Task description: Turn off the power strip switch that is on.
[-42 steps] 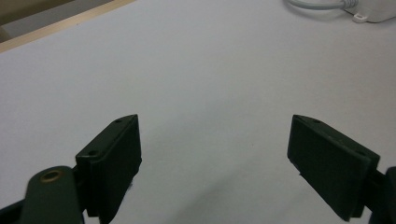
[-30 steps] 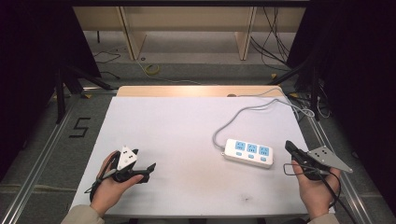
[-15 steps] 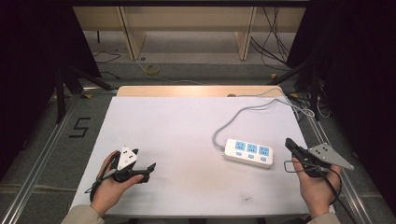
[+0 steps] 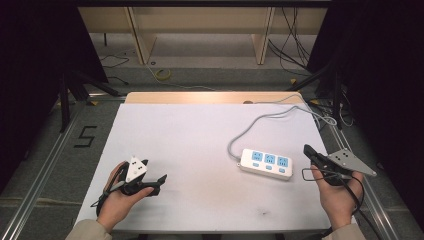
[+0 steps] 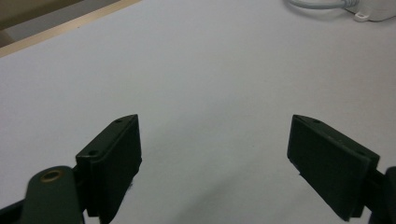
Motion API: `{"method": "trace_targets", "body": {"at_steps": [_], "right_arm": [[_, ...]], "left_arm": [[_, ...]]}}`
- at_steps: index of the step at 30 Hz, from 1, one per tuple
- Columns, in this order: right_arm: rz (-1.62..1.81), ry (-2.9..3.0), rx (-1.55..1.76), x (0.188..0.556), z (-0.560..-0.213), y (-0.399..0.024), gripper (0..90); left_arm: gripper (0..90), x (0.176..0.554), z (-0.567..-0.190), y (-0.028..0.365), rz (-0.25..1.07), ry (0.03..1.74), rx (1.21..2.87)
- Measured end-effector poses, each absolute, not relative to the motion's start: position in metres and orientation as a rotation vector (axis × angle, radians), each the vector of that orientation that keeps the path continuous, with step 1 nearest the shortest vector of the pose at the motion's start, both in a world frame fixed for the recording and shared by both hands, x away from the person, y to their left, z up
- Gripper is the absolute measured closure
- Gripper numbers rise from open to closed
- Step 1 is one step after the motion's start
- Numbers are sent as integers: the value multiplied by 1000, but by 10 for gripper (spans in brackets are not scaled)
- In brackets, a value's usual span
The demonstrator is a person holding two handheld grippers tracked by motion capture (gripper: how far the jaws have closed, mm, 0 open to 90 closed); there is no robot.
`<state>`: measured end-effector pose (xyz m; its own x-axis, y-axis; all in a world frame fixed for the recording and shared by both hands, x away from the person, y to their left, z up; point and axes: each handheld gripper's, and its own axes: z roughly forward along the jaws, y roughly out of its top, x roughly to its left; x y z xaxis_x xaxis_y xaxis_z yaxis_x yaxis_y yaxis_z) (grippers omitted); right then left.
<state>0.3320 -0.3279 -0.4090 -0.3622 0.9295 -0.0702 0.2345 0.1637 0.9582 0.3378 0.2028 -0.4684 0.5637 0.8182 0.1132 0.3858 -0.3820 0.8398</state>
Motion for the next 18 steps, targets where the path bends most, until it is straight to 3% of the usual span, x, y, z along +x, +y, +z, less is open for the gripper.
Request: {"method": "trace_targets", "body": {"at_steps": [18], "right_arm": [[1227,1756,1096,340,-401,-325,900]], "left_arm": [[175,338,-469,203,678,968,1989]]}}
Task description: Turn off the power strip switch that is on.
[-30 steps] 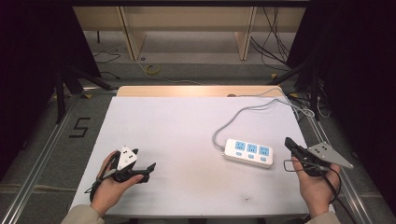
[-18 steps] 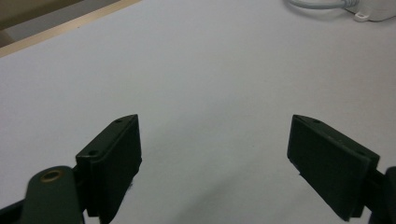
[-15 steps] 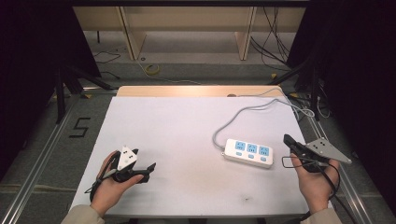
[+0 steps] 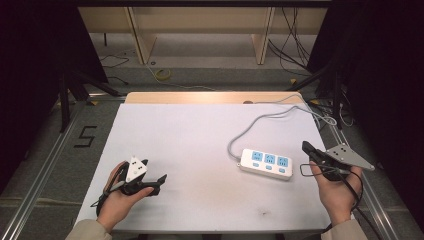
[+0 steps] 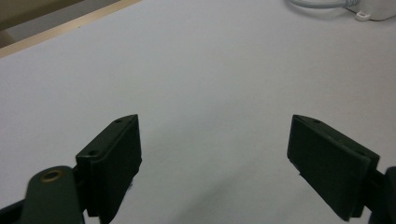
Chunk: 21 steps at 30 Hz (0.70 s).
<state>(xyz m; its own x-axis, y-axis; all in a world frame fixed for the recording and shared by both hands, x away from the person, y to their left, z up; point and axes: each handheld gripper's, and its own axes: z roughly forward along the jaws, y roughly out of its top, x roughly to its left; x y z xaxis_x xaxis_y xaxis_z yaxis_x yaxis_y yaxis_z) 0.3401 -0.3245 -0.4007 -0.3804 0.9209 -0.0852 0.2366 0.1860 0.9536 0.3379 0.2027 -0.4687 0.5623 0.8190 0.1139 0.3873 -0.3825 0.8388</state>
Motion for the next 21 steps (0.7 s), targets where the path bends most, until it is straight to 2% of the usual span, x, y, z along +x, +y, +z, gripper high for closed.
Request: {"method": "trace_targets", "body": {"at_steps": [21], "right_arm": [[1213,1830,1057,353,-389,-312,900]], "left_arm": [[175,339,-469,203,679,969,1993]]}}
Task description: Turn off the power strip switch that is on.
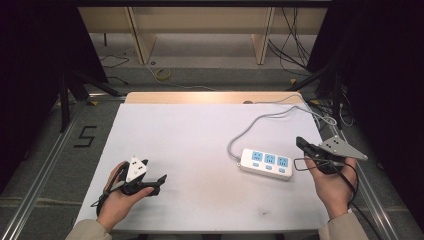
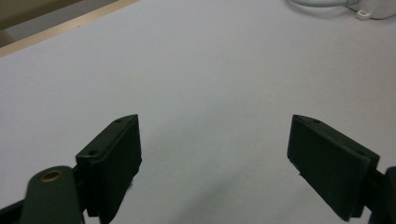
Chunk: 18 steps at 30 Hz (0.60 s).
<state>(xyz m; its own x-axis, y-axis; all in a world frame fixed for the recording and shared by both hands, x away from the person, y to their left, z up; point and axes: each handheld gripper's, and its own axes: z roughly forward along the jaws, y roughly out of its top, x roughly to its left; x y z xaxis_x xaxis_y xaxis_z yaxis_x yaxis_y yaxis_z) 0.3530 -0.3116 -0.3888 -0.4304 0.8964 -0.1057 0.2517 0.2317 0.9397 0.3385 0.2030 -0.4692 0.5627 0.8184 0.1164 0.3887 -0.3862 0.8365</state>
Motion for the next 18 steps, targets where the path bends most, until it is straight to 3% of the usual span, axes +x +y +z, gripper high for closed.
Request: {"method": "trace_targets", "body": {"at_steps": [18], "right_arm": [[1197,1892,1053,361,-383,-304,900]], "left_arm": [[175,339,-469,203,683,964,1996]]}}
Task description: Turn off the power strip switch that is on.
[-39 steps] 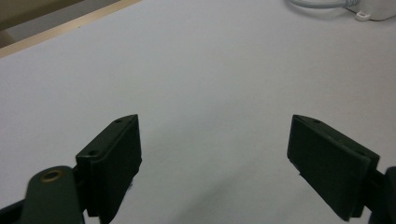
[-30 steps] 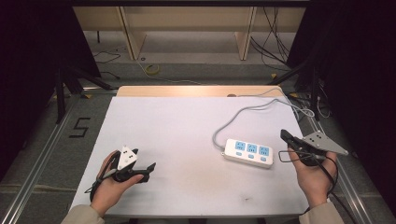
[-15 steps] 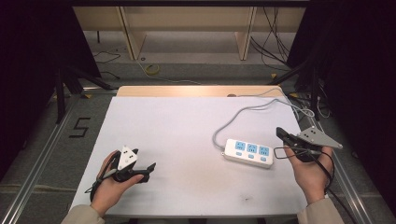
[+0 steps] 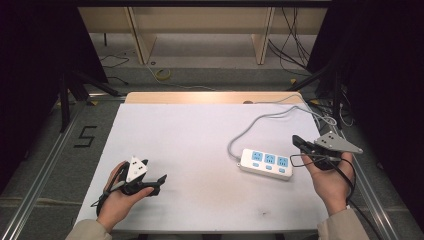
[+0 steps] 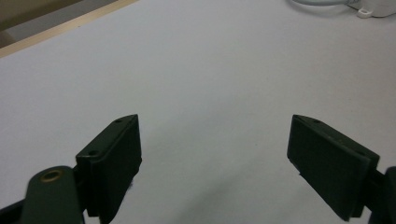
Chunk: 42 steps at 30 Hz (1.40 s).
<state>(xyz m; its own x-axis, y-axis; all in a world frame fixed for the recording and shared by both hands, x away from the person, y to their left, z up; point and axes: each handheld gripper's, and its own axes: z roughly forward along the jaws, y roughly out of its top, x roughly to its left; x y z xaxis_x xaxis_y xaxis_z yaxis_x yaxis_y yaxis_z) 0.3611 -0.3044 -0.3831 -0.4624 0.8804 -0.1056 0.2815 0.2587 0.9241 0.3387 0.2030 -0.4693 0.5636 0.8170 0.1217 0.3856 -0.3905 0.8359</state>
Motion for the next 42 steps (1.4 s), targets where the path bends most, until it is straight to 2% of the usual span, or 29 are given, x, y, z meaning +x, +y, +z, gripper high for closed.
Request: {"method": "trace_targets", "body": {"at_steps": [42], "right_arm": [[1114,2101,1061,381,-376,-284,900]], "left_arm": [[176,341,-470,202,682,963,1999]]}}
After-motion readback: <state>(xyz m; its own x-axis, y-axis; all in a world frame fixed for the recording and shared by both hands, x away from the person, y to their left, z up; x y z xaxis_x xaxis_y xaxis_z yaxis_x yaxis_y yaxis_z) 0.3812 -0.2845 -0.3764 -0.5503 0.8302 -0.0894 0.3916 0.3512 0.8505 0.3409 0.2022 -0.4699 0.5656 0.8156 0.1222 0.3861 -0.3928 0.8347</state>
